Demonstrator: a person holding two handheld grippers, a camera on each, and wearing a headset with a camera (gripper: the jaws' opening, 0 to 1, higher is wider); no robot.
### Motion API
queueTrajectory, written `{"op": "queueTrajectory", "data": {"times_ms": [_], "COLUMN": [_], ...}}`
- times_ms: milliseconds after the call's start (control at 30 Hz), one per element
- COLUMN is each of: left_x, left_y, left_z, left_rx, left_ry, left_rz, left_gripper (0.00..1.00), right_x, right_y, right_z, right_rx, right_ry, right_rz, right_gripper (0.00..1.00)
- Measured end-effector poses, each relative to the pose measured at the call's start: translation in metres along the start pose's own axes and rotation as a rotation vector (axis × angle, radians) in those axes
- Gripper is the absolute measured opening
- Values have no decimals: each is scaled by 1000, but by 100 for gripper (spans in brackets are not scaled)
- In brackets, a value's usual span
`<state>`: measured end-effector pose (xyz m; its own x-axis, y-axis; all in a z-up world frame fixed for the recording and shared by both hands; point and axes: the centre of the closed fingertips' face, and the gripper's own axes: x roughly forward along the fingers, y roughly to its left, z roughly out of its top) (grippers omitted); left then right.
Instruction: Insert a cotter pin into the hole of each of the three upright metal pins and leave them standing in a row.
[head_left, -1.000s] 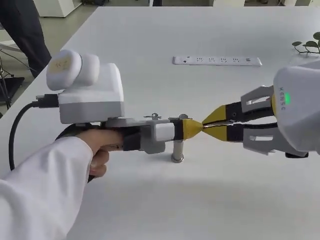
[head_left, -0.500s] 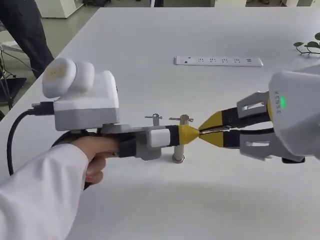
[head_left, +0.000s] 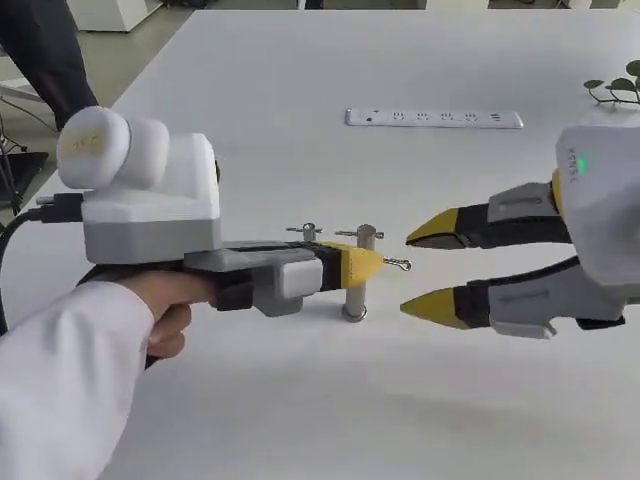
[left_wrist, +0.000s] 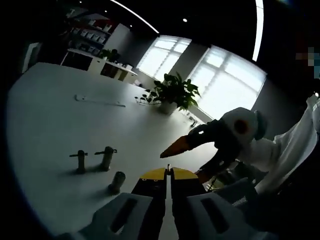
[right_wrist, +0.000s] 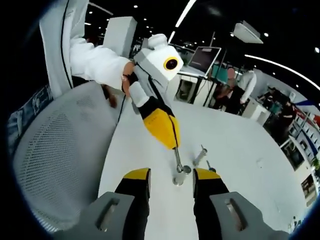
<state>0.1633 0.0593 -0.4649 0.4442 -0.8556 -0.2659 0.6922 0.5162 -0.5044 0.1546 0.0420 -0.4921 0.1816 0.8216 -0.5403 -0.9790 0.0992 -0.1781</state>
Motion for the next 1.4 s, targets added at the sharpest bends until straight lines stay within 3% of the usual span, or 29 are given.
{"op": "queueTrajectory", "data": {"times_ms": [67, 133, 233, 367, 667, 833, 900, 1067, 1167, 1300, 1367, 1400], "left_x": [-2, -4, -5, -7, -10, -15, -17, -19, -19, -21, -21, -20], "left_y": [-3, -8, -15, -19, -20, -23, -25, -32, -33, -33, -31, -25], "left_z": [-2, -4, -7, -8, -14, -20, -24, -31, -32, -32, -36, -38], "left_rx": [92, 139, 168, 195, 202, 276, 338, 410, 494, 497, 515, 538], "left_ry": [25, 36, 53, 62, 86, 115, 138, 151, 140, 134, 156, 173], "left_rz": [-12, -33, -72, -94, -108, -146, -172, -219, -234, -240, -238, -210], "left_gripper": [0, 0, 0, 0, 0, 0, 0, 1, 0, 0, 0, 0], "right_x": [0, 1, 3, 7, 9, 5, 3, 0, -1, -6, -6, -8], "right_y": [4, 7, 13, 22, 32, 34, 39, 49, 50, 49, 46, 45], "right_z": [2, 3, 8, 8, 10, 9, 10, 10, 9, 12, 13, 13], "right_rx": [44, 75, 90, 78, 98, 113, 112, 97, 89, 84, 68, 65], "right_ry": [-24, -41, -74, -62, -72, -71, -70, -59, -60, -85, -81, -81], "right_rz": [15, 40, 66, 88, 122, 159, 195, 247, 252, 245, 234, 238], "right_gripper": [16, 12, 11, 1, 0, 0, 0, 0, 0, 0, 0, 0]}}
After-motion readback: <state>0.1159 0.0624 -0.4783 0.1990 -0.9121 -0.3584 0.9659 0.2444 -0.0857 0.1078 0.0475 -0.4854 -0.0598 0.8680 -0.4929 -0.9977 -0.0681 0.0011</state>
